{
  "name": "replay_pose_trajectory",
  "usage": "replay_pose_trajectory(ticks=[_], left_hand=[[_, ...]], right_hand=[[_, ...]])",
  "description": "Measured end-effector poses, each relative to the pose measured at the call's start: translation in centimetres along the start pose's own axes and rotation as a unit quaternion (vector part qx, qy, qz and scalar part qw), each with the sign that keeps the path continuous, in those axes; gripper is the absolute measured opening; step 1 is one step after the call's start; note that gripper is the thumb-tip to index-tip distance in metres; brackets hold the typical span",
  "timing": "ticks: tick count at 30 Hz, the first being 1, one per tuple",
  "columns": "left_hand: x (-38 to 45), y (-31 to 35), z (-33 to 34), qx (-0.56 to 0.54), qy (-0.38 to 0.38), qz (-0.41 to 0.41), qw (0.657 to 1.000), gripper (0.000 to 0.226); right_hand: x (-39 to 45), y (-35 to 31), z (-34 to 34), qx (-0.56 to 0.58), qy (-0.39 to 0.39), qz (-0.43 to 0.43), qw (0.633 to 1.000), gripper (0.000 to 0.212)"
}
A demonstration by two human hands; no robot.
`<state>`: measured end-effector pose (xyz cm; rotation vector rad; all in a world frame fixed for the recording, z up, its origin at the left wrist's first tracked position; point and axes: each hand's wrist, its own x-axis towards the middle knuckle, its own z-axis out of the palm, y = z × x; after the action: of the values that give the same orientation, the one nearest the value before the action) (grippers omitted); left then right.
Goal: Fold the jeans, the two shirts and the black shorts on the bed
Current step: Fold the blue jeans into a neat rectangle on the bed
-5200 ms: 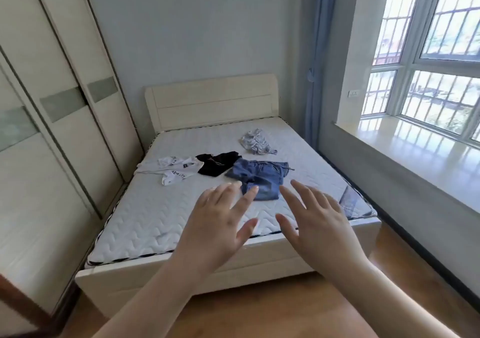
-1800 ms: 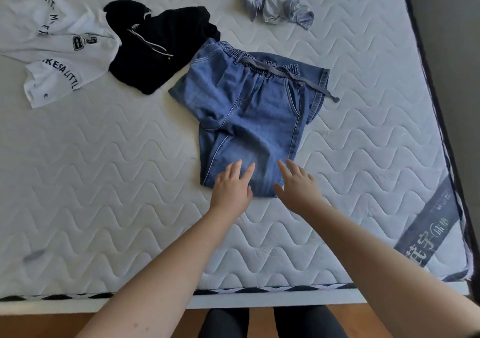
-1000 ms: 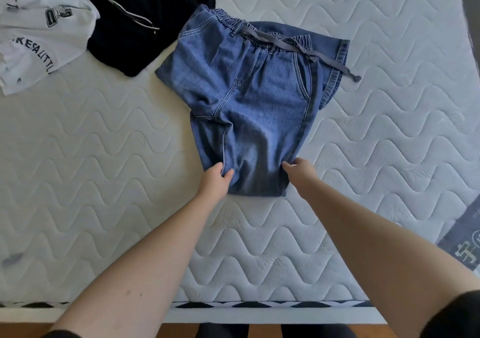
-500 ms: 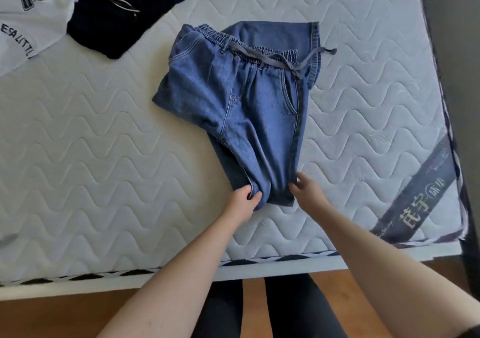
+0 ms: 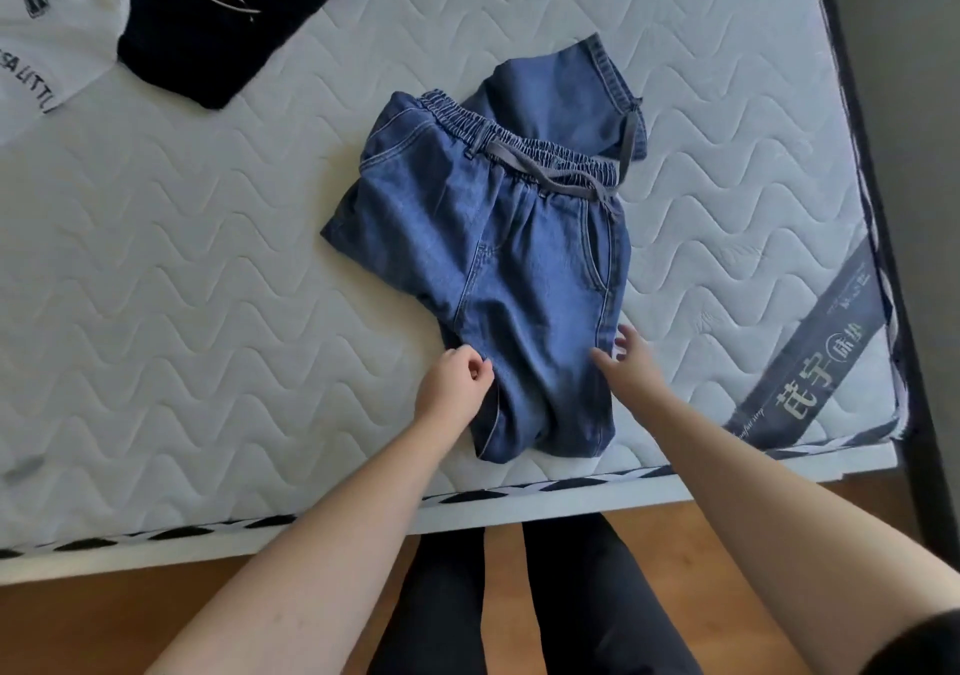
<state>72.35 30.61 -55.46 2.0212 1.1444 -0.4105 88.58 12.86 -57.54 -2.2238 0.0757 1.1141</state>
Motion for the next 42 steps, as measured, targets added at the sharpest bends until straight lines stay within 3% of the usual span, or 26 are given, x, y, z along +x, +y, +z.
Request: replay_pose_trajectory(ticks=[3, 8, 13, 17, 19, 23, 25, 28, 30, 33, 35, 37, 40, 42], left_hand=[[3.6, 1.6, -2.4, 0.006, 0.015, 0.08, 0.997, 0.011], [9.5, 5.0, -5.5, 0.044, 0.034, 0.137, 0.989, 0.031], [15.4, 7.3, -7.9, 0.13, 0.033, 0.228, 0.964, 0.043], [19.2, 7.8, -9.0, 0.201, 0.031, 0.255, 0.945, 0.052], [20.8, 7.6, -9.4, 0.234, 0.023, 0.265, 0.935, 0.053], [22.6, 7.6, -10.0, 0.22, 0.072, 0.297, 0.926, 0.048], [23.5, 7.8, -10.4, 0.217, 0.091, 0.292, 0.927, 0.047], [24.9, 8.2, -10.6, 0.218, 0.094, 0.28, 0.93, 0.045], [26.0, 8.7, -10.6, 0.221, 0.106, 0.281, 0.928, 0.043], [27.4, 9.6, -10.4, 0.215, 0.126, 0.302, 0.92, 0.039], [28.2, 10.2, -10.3, 0.214, 0.129, 0.313, 0.916, 0.036], [29.0, 10.4, -10.4, 0.225, 0.131, 0.312, 0.914, 0.035], [30.0, 10.5, -10.8, 0.248, 0.13, 0.285, 0.917, 0.041], [31.0, 10.4, -11.7, 0.27, 0.117, 0.263, 0.919, 0.048]], right_hand=[[2.9, -2.7, -0.2, -0.033, 0.005, -0.026, 0.999, 0.065], [7.6, -6.7, -0.9, -0.101, -0.006, -0.078, 0.992, 0.068], [12.2, -10.8, -1.0, -0.245, 0.051, -0.19, 0.95, 0.073], [15.1, -13.8, -0.6, -0.305, 0.073, -0.191, 0.93, 0.076], [16.4, -14.3, -0.1, -0.325, 0.101, -0.187, 0.922, 0.07], [16.6, -14.7, 0.4, -0.396, 0.16, -0.219, 0.877, 0.031], [15.3, -15.4, 0.9, -0.38, 0.165, -0.242, 0.878, 0.022], [12.1, -16.6, 1.3, -0.301, 0.077, -0.213, 0.927, 0.023], [9.8, -17.2, 2.0, -0.266, -0.027, -0.19, 0.945, 0.019], [7.0, -18.0, 2.8, -0.191, -0.244, -0.132, 0.942, 0.017], [6.4, -18.2, 3.0, -0.154, -0.309, -0.108, 0.932, 0.024], [7.2, -18.4, 2.7, -0.167, -0.244, -0.138, 0.945, 0.027], [11.2, -18.0, 1.0, -0.215, -0.039, -0.186, 0.958, 0.029], [14.1, -17.6, -0.1, -0.212, 0.039, -0.185, 0.959, 0.038]])
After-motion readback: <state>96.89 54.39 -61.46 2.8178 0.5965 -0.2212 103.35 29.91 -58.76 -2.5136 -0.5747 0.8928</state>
